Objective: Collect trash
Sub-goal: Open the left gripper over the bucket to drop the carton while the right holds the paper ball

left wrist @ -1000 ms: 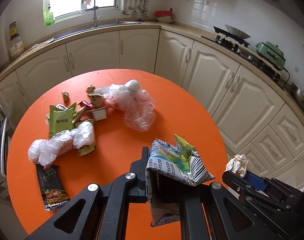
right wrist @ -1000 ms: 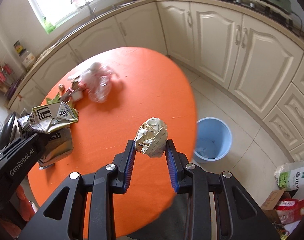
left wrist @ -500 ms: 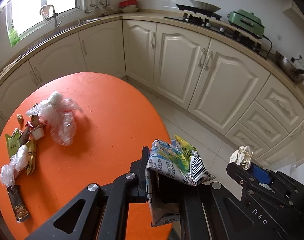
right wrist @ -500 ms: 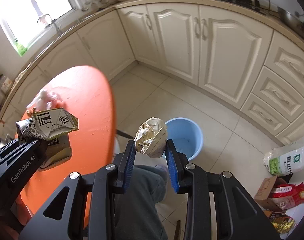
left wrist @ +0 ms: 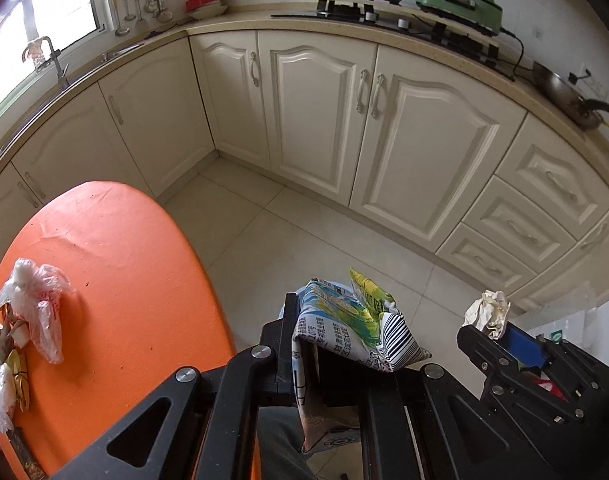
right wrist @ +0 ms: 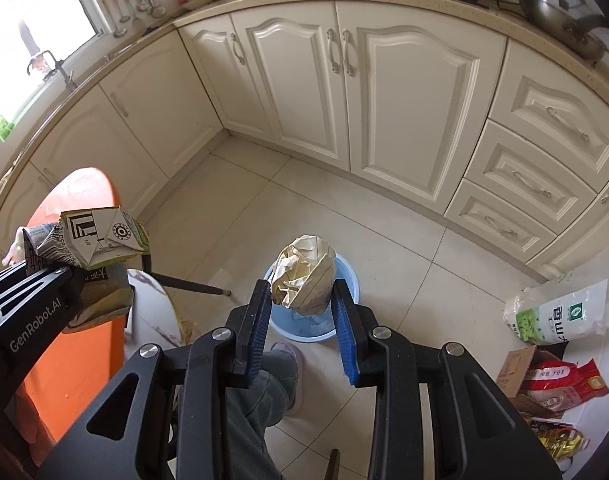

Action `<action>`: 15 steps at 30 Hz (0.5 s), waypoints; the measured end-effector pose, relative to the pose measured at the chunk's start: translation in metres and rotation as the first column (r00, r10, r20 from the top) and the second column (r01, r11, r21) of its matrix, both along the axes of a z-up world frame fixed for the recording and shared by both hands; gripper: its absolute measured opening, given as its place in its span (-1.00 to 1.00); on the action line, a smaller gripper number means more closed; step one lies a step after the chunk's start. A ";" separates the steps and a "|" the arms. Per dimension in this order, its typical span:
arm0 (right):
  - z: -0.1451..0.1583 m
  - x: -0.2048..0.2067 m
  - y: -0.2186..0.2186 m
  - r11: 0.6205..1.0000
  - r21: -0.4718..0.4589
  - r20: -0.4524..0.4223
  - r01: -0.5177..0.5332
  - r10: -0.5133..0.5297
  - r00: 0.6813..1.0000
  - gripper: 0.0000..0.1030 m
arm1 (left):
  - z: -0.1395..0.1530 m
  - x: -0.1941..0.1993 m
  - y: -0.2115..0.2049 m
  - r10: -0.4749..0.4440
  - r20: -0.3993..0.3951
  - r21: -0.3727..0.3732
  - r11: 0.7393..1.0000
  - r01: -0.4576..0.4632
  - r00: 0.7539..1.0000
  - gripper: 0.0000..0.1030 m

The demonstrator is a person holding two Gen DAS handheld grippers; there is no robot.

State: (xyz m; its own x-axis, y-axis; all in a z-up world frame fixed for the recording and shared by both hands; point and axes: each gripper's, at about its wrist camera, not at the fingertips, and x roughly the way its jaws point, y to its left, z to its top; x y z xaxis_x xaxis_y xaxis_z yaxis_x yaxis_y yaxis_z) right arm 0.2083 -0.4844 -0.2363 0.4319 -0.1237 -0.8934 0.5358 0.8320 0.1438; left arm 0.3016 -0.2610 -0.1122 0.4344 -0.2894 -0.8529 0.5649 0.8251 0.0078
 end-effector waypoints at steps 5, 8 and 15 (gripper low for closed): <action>-0.013 0.011 -0.016 1.000 0.006 -0.015 0.007 -0.007 1.000 -0.39 | -0.015 0.022 -0.023 0.002 -0.001 0.006 1.000 -0.002 1.000 -0.89; -0.020 0.015 -0.020 1.000 0.015 -0.025 0.008 -0.008 1.000 -0.39 | -0.022 0.033 -0.035 -0.001 -0.009 0.010 1.000 0.001 1.000 -0.72; -0.031 0.014 -0.027 0.999 0.032 -0.040 0.029 -0.028 0.999 -0.39 | -0.035 0.042 -0.052 0.010 0.009 0.038 0.999 -0.011 1.000 -0.11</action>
